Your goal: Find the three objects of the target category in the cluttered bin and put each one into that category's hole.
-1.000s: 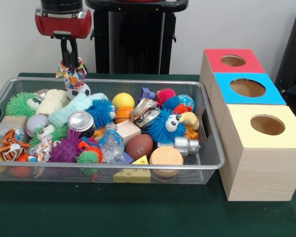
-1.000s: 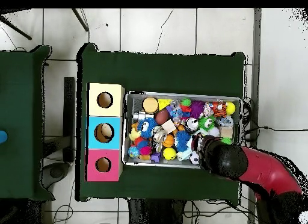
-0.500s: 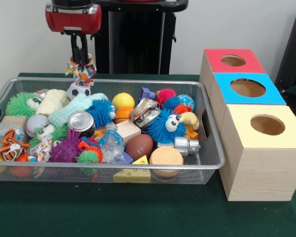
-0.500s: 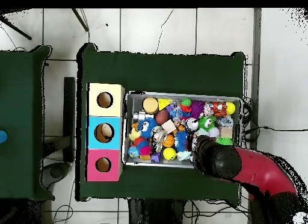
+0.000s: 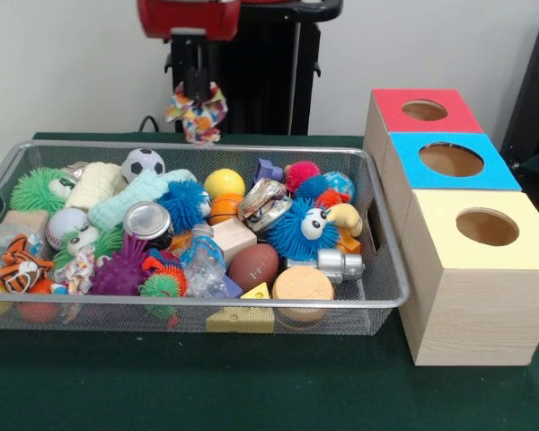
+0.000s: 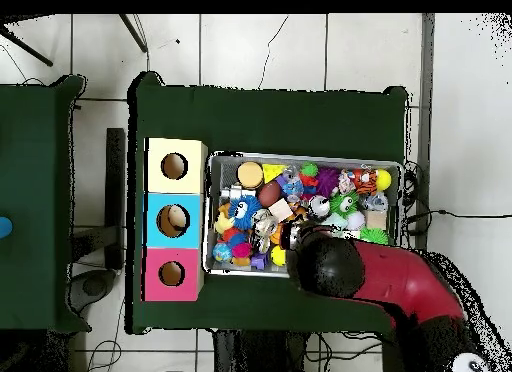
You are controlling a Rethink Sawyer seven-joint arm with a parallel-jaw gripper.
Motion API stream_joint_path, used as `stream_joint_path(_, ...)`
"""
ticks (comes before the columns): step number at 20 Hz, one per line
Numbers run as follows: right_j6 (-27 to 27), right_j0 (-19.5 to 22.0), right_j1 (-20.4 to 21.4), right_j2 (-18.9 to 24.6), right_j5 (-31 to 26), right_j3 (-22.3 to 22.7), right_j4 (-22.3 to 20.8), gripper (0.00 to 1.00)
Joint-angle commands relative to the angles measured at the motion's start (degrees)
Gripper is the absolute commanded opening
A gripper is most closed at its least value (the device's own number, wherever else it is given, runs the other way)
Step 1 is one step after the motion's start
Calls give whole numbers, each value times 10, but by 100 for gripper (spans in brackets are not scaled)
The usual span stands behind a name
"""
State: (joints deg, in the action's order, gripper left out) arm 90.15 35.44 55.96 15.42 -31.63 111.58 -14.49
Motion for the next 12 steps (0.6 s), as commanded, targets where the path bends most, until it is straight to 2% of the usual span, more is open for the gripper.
stream_joint_path(1,107,-60,56,-46,-92,3,13,0)
stream_joint_path(6,102,-72,68,-61,-114,-5,29,0)
stream_joint_path(12,122,-90,66,-82,-91,4,38,0)
